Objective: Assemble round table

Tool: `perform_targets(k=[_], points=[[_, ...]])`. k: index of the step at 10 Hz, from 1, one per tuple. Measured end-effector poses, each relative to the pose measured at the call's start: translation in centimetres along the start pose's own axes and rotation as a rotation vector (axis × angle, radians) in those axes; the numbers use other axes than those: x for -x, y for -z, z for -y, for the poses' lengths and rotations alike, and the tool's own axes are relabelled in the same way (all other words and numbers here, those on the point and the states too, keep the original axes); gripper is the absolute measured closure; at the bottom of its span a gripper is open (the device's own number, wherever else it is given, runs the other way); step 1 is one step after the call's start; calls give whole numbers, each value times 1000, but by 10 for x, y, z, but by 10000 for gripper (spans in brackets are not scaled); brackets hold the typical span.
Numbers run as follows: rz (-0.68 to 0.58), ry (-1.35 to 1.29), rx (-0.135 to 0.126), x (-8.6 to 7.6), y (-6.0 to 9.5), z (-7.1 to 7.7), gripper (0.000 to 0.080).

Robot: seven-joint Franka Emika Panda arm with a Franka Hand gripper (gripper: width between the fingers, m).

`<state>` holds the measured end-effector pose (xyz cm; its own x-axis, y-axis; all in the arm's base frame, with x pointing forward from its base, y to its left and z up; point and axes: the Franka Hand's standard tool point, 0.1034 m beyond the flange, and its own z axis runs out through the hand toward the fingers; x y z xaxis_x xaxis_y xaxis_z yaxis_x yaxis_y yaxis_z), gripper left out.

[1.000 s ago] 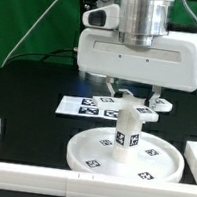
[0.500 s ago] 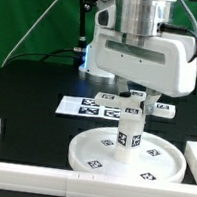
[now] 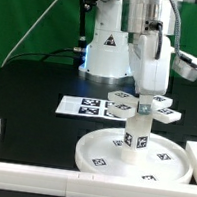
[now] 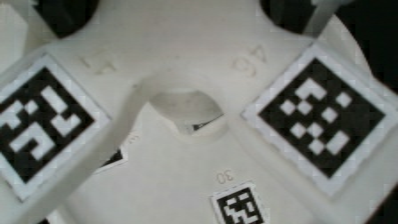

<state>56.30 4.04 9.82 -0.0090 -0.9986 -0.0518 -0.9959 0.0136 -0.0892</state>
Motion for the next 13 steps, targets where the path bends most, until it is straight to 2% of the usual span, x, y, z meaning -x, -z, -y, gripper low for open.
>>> perform_targets(k=[2, 3, 4, 5, 6, 9, 11, 13], points=[[2, 21, 0, 1, 0, 0, 178], [12, 97, -9, 1, 8, 2, 158], [27, 137, -30, 1, 21, 5, 158], [37, 184, -33, 3, 31, 5, 151], [34, 286, -35, 6, 33, 6, 151], [31, 504, -35, 5, 31, 5, 150], [22, 851, -40, -1, 31, 5, 150], [19, 1189, -36, 2, 31, 4, 150]])
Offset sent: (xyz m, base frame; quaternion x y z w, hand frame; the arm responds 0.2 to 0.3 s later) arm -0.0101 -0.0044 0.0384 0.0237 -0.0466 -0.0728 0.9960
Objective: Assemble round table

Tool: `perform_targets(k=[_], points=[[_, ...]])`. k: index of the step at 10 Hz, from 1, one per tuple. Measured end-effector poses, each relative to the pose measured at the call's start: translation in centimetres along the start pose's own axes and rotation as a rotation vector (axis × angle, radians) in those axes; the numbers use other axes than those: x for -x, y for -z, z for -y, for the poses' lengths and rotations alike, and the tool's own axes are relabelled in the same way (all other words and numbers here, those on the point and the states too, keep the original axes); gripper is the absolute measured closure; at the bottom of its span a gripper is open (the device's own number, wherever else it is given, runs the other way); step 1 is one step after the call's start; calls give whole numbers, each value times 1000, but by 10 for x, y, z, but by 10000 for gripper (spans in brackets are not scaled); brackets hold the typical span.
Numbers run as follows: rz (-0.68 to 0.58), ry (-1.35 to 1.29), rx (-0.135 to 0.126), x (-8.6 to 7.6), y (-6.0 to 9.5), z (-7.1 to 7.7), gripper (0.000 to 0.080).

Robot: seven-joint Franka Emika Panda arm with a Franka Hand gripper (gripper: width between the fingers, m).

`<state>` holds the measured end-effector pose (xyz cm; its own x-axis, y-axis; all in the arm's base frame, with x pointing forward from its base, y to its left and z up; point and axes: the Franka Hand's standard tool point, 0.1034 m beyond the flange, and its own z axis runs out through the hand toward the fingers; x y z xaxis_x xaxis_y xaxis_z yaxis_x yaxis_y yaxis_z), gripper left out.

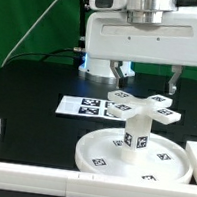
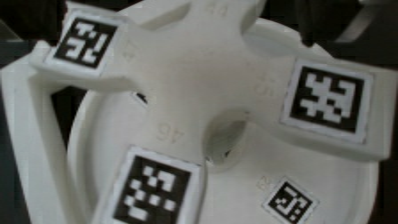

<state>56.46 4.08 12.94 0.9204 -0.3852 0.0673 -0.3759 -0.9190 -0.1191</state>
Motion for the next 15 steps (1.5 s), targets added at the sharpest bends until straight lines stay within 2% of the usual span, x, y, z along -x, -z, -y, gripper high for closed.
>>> perform_targets(k=[1, 5, 6, 10, 14, 15], points=[[4, 134, 1, 3, -1, 3, 150], [3, 375, 3, 2, -2, 1, 150], [6, 409, 13, 3, -3, 0, 150], [26, 389, 40, 2, -22, -5, 150], [24, 366, 47, 8, -30, -2, 150], [24, 342, 47, 8, -30, -2, 272]])
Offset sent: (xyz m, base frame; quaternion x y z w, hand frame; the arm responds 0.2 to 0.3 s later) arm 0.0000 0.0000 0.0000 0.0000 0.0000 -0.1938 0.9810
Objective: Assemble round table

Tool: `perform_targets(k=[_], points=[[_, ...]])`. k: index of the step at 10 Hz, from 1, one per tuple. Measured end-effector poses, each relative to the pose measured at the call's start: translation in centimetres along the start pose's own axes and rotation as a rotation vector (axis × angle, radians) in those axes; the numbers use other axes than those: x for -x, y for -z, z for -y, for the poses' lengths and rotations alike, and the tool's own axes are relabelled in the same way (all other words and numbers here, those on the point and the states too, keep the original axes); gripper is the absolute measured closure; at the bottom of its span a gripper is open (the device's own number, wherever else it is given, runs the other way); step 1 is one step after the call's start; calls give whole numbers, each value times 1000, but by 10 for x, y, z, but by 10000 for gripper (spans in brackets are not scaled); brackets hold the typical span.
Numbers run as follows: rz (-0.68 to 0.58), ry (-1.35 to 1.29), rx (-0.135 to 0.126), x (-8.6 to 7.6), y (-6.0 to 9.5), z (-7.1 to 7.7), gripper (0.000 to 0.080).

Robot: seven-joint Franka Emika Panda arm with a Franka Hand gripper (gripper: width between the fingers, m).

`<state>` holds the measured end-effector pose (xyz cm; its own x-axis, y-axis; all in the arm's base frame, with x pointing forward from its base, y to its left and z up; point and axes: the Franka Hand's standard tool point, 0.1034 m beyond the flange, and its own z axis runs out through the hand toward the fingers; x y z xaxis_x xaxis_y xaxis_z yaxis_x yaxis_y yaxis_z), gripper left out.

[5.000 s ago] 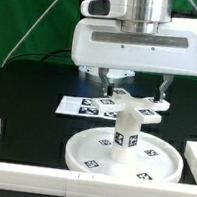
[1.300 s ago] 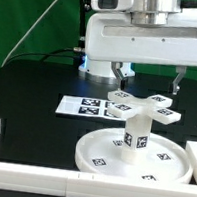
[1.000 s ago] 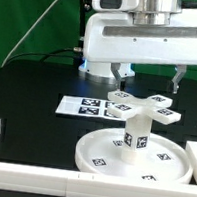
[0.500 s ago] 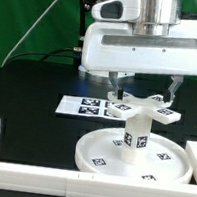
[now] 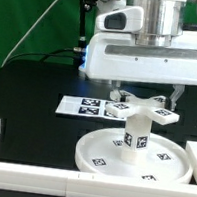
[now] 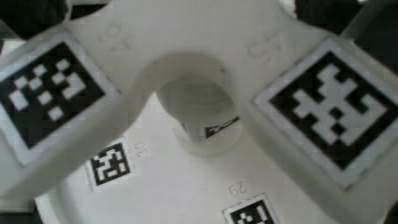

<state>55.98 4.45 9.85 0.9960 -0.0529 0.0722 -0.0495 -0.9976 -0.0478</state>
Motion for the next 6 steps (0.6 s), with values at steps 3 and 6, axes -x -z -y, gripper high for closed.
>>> perform_targets(k=[3, 6], points=[[-1, -164, 0, -1, 0, -3, 361], [-15, -477, 1, -2, 0, -4, 361]])
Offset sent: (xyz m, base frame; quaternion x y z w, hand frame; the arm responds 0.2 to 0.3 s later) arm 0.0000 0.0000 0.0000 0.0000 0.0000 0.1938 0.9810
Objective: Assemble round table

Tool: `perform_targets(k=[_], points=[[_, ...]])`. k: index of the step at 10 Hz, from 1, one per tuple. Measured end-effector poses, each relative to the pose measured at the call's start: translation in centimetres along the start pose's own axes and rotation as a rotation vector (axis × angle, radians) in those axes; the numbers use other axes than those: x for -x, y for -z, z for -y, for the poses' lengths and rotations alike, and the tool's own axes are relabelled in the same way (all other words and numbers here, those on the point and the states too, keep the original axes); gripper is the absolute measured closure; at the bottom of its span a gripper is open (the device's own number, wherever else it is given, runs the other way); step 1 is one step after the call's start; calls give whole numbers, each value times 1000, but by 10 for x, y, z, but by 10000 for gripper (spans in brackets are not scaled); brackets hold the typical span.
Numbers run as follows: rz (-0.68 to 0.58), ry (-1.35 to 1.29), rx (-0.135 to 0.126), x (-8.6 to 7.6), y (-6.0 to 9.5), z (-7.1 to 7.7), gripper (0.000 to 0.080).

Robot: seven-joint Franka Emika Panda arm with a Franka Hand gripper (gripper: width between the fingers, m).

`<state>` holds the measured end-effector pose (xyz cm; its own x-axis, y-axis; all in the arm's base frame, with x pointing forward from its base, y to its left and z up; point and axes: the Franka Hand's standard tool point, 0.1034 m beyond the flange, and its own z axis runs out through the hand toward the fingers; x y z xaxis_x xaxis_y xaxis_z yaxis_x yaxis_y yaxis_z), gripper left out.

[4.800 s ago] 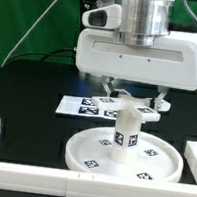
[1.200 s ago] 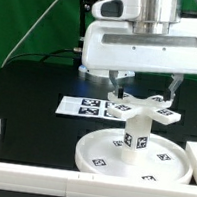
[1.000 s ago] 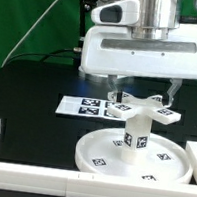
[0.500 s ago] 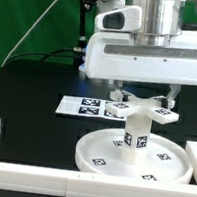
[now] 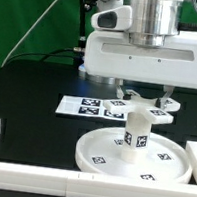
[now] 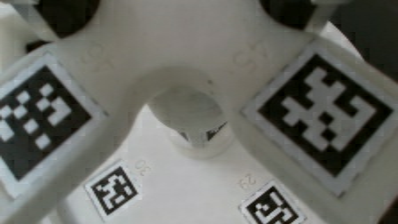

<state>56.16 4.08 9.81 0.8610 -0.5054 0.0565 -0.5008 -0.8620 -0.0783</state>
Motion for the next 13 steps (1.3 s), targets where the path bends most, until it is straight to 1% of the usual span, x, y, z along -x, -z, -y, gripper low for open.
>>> perform_targets(k=[2, 6, 8, 9, 10, 11, 12, 13], points=[[-3, -315, -1, -1, 0, 0, 361], [17, -833, -25, -2, 0, 0, 360], [16, -952, -24, -2, 0, 0, 359], [17, -968, -25, -2, 0, -1, 359], [17, -959, -24, -1, 0, 0, 286], [17, -949, -24, -1, 0, 0, 192], [21, -906, -22, -1, 1, 0, 192], [38, -871, -25, -3, 10, 2, 157]])
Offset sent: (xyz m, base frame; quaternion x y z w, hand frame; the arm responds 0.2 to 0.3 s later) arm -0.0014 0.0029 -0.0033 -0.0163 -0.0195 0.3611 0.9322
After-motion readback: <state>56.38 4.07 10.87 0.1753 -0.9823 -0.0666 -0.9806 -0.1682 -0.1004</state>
